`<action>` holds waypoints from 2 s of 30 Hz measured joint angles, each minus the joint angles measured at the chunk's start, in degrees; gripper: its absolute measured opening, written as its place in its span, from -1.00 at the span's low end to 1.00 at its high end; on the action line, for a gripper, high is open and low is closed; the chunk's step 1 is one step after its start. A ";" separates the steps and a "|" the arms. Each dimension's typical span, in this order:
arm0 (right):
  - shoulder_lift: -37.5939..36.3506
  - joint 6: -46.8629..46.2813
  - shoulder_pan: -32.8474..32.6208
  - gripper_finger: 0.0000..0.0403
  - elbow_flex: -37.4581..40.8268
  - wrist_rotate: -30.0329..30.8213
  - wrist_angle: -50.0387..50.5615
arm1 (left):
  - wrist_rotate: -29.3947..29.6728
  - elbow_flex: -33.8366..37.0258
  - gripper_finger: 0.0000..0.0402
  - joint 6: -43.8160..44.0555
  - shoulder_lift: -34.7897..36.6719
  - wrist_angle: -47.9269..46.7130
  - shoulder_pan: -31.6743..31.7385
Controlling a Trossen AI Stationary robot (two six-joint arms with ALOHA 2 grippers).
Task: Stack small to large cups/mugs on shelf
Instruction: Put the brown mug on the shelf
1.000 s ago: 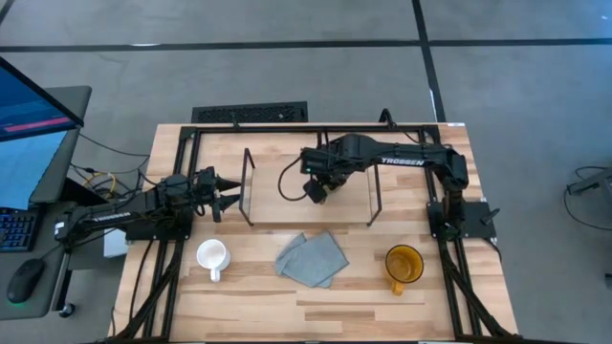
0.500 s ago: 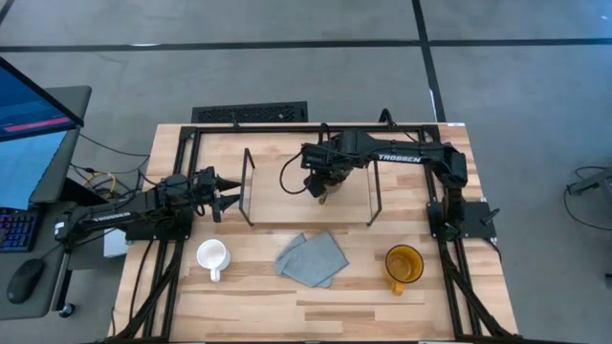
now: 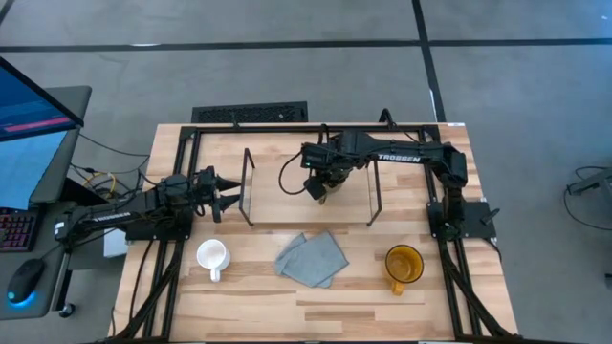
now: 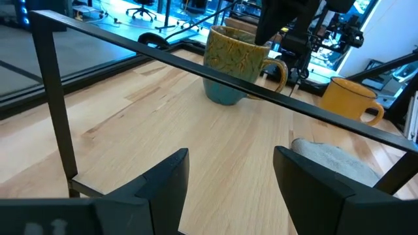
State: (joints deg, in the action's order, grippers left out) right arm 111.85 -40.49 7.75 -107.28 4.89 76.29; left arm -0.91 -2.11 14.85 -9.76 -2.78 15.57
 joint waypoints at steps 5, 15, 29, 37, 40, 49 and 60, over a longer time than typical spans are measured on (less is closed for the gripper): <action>0.00 0.02 -0.01 -0.99 0.00 -1.01 2.04 | 0.00 0.00 0.07 -0.02 0.00 0.01 0.00; 0.00 -0.02 -0.61 -0.99 -0.02 -0.59 5.04 | 0.00 0.00 0.07 -0.04 0.00 0.00 0.00; 0.00 -1.18 -0.63 -0.99 -0.02 -0.73 8.61 | 0.00 0.00 0.07 0.52 0.01 0.00 -0.01; 0.00 -2.63 -1.39 -0.99 -0.03 -1.82 9.36 | 0.00 0.00 0.07 0.70 0.01 0.01 -0.01; 0.02 -3.11 -1.82 -0.99 -0.04 -2.05 10.01 | 0.00 0.00 0.07 0.72 0.01 0.01 -0.01; 0.01 -4.61 -2.12 -0.99 -0.04 -2.01 11.72 | 0.00 0.00 0.07 0.78 0.01 0.01 -0.02; 0.02 -4.74 -2.01 -0.99 -0.07 -1.39 13.55 | -0.02 0.00 0.07 0.81 0.02 0.01 0.00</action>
State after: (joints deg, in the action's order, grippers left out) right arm 111.87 -45.23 5.74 -107.35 3.50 89.84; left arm -0.93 -2.11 15.66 -9.74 -2.76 15.57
